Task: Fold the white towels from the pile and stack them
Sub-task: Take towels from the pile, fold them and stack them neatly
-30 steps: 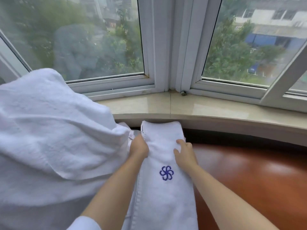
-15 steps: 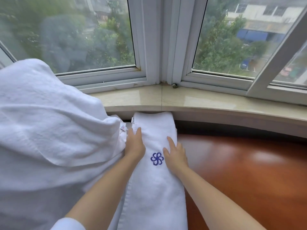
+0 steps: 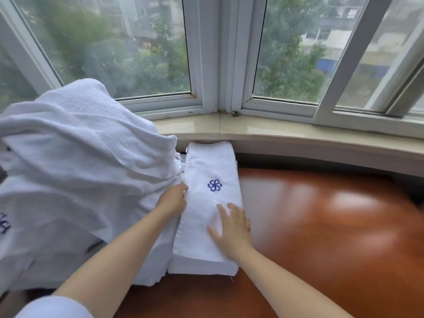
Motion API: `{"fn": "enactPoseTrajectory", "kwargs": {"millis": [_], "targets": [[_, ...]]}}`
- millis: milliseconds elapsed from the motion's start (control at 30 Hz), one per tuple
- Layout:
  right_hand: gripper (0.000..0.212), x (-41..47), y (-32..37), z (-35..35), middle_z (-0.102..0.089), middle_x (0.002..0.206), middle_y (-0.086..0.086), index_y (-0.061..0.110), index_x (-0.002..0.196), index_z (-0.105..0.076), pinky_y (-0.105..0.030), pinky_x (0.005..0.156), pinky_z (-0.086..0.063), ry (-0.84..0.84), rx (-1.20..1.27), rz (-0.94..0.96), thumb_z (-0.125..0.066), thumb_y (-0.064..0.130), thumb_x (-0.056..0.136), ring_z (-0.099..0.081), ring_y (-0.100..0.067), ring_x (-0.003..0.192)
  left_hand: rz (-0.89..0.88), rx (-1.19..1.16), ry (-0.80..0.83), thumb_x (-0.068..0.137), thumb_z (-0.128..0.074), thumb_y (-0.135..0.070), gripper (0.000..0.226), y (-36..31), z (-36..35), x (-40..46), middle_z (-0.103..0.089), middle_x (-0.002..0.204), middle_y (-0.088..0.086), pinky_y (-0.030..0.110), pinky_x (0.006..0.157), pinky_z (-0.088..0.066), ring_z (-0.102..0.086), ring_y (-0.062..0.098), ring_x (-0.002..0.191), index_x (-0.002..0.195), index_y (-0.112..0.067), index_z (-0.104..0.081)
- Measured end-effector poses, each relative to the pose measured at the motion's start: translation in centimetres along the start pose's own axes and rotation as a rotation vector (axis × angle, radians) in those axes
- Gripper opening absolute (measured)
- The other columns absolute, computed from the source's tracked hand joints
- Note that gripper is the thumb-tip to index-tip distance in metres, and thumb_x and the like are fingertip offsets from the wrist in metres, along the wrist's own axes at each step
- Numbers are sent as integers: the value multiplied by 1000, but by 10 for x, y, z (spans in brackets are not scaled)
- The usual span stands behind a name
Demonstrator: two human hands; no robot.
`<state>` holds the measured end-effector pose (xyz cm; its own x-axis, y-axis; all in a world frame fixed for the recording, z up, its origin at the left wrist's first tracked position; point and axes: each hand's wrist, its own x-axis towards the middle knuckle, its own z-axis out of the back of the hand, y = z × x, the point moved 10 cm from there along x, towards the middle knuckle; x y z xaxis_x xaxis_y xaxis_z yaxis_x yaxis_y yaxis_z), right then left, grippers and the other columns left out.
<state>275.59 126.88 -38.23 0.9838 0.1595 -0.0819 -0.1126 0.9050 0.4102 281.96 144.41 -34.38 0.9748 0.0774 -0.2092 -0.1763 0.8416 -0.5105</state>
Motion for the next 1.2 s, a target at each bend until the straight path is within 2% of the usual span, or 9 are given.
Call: {"fn": "enactPoseTrajectory", "kwargs": {"millis": [200,367,533,667,867,967,1033,1100,1200], "targets": [[106,-40,35,-47,5,159,-4,21,153,-2,-39,117,4,199,-60,170,-52,73,75,4,-21,146,-104,-7,37,84,-66,-16,51,2,3,-31,-66,113,-2,24,89,-44,-59,18,110,132,-22,-52],[33,-37,32,-8,-54,125,-1,17,123,-51,-30,93,-39,-49,193,89,-52,23,90,-52,-25,115,-112,-44,80,81,-71,-25,59,-2,-3,-38,-64,109,-4,25,88,-43,-58,17,110,135,-22,-48],[30,-26,-6,35,-62,104,4,28,120,-50,-31,70,-42,-257,506,-142,-42,17,93,-59,-25,94,-131,353,163,77,-60,-17,44,-1,-6,-38,-62,112,2,31,84,-47,-55,26,107,120,-21,-51],[27,-15,-9,66,-63,100,6,29,122,-51,-31,69,-46,-362,537,-139,-42,25,97,-59,-22,86,-99,618,318,77,-45,-11,8,-9,-12,-46,-58,84,5,31,79,-35,-56,30,99,73,-16,-49],[21,-10,-5,74,-63,101,6,26,113,-57,-29,68,-43,-368,568,-103,-45,23,96,-58,-21,87,-141,568,375,86,-46,-48,35,-2,-12,-45,-51,120,-1,33,87,-37,-45,24,109,105,-20,-56],[26,-12,0,74,-63,109,5,25,117,-58,-31,72,-45,-342,547,-78,-46,21,94,-58,-21,92,-209,717,355,78,-53,-62,42,-1,-17,-51,-54,89,-10,30,77,-34,-51,17,98,83,-22,-62],[27,-13,4,77,-62,112,6,26,119,-58,-30,73,-45,-349,542,-52,-46,21,94,-58,-20,95,-244,822,360,74,-62,-46,29,-1,-21,-58,-49,70,-7,28,69,-32,-48,17,77,66,-21,-51],[28,-15,7,81,-62,112,8,27,119,-58,-28,71,-41,-361,541,-28,-46,21,95,-57,-18,94,-251,814,361,71,-64,-30,20,-1,-20,-62,-55,80,-6,27,69,-32,-49,17,78,87,-24,-53],[28,-17,11,80,-61,115,9,27,120,-58,-25,70,-35,-354,535,-14,-47,21,95,-56,-16,97,-231,882,419,76,-54,-19,79,1,-26,-69,-55,126,-4,36,96,-33,-45,22,123,146,-39,-23]]}}
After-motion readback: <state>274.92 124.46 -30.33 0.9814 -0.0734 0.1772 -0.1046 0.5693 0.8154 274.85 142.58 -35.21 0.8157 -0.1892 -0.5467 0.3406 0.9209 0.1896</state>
